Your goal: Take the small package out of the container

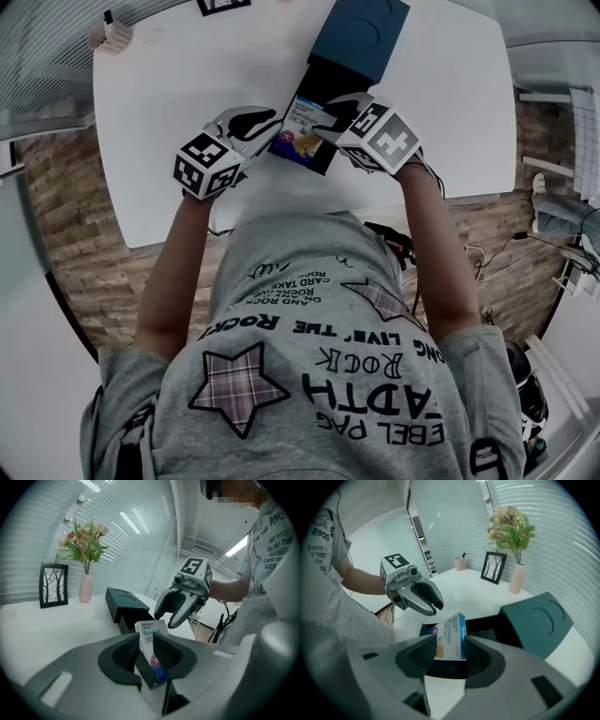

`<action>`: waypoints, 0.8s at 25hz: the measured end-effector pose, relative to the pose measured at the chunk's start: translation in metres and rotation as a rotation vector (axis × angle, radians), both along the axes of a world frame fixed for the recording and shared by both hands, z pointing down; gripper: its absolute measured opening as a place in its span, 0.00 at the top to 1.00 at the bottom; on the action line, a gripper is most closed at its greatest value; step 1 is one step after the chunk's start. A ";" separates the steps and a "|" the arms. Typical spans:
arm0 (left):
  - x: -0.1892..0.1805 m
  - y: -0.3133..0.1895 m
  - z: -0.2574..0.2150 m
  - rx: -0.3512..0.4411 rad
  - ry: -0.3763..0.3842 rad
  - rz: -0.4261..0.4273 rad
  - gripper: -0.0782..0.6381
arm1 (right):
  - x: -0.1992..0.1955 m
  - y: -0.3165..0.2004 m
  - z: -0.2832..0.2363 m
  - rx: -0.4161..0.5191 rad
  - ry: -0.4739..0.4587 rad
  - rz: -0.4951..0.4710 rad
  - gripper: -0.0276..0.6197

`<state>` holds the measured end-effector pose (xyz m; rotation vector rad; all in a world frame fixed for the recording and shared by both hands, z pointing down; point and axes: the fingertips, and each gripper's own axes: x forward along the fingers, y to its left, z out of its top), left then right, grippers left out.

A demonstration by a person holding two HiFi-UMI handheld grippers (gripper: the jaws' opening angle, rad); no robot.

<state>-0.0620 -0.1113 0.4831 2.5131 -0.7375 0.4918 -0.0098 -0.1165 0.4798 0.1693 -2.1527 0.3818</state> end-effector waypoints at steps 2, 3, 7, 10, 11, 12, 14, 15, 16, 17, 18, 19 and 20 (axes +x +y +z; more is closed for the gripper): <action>0.004 0.000 0.001 -0.007 -0.007 0.037 0.74 | -0.001 0.003 -0.005 0.017 -0.005 -0.005 0.69; 0.006 0.000 0.003 -0.008 -0.013 0.056 0.71 | -0.002 0.004 -0.007 0.026 -0.005 -0.008 0.69; 0.012 -0.002 0.009 -0.004 -0.033 0.133 0.61 | -0.005 0.011 -0.012 0.060 -0.005 -0.026 0.69; 0.019 -0.006 0.007 -0.001 -0.003 0.196 0.58 | -0.007 0.015 -0.017 0.076 -0.012 -0.028 0.69; 0.023 -0.006 0.005 -0.001 0.012 0.219 0.58 | -0.007 0.016 -0.019 0.079 -0.015 -0.025 0.69; 0.027 -0.005 0.003 -0.002 0.025 0.242 0.58 | -0.008 0.018 -0.021 0.081 -0.018 -0.024 0.69; 0.033 -0.004 0.003 -0.005 0.040 0.283 0.58 | -0.008 0.021 -0.023 0.081 -0.029 -0.023 0.69; 0.036 -0.004 0.005 -0.008 0.045 0.299 0.58 | -0.009 0.023 -0.025 0.080 -0.035 -0.022 0.69; 0.040 -0.003 0.006 -0.011 0.051 0.315 0.58 | -0.009 0.024 -0.026 0.080 -0.040 -0.020 0.69; 0.043 -0.003 0.007 -0.014 0.059 0.331 0.58 | -0.009 0.026 -0.027 0.080 -0.044 -0.018 0.69; 0.046 -0.002 0.007 -0.016 0.069 0.347 0.58 | -0.009 0.027 -0.028 0.081 -0.049 -0.016 0.69; 0.049 0.000 0.006 -0.017 0.078 0.363 0.58 | -0.009 0.028 -0.029 0.081 -0.053 -0.015 0.69; 0.051 0.001 0.005 -0.016 0.085 0.377 0.58 | -0.009 0.030 -0.031 0.081 -0.057 -0.014 0.69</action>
